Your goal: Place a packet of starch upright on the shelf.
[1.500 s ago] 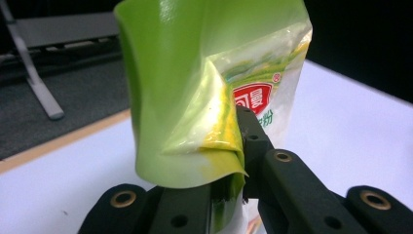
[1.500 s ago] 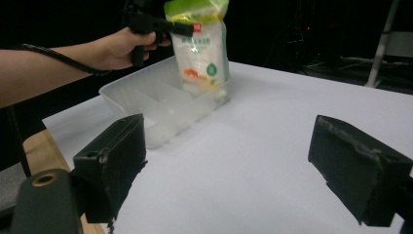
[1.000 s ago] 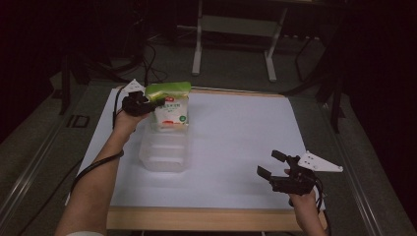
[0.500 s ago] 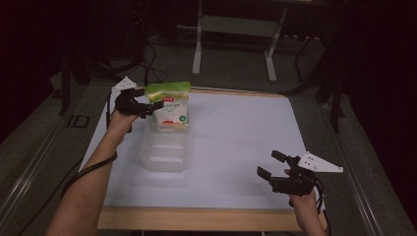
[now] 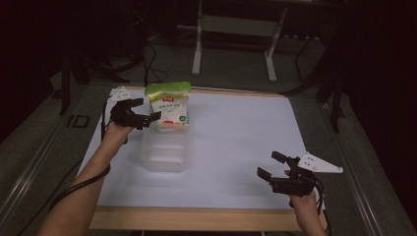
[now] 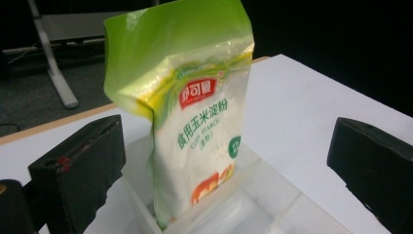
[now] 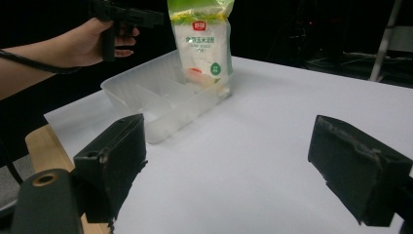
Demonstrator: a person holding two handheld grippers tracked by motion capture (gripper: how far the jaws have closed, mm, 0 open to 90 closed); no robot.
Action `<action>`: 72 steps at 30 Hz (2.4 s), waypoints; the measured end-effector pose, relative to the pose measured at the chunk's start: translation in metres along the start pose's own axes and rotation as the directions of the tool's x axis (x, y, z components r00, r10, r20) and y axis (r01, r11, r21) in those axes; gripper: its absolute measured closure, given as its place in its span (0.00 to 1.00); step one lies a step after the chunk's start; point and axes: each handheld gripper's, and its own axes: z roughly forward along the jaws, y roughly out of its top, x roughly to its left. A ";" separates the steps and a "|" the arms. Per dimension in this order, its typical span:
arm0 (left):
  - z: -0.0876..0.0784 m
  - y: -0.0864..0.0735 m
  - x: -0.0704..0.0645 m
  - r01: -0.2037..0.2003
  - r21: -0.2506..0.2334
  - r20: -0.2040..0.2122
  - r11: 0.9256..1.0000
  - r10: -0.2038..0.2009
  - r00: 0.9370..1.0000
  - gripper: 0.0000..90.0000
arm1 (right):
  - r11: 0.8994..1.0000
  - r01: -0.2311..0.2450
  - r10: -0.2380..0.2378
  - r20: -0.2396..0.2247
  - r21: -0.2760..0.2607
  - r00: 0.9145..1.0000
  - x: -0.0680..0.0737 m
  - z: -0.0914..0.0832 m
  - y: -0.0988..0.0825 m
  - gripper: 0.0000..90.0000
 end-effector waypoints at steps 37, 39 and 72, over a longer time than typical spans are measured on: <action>-0.062 -0.040 -0.109 -0.091 -0.045 0.199 0.995 0.098 0.975 0.01 | 1.000 0.006 -0.006 -0.012 0.027 1.000 0.002 0.007 -0.006 0.15; -0.061 -0.044 -0.116 -0.106 -0.050 0.203 0.993 0.114 0.972 0.01 | 1.000 0.007 -0.007 -0.015 0.029 1.000 0.003 0.007 -0.007 0.15; -0.022 -0.099 -0.185 -0.282 -0.008 0.335 0.959 0.269 0.903 0.01 | 0.995 0.043 -0.040 -0.035 0.086 0.999 0.007 0.020 -0.022 0.15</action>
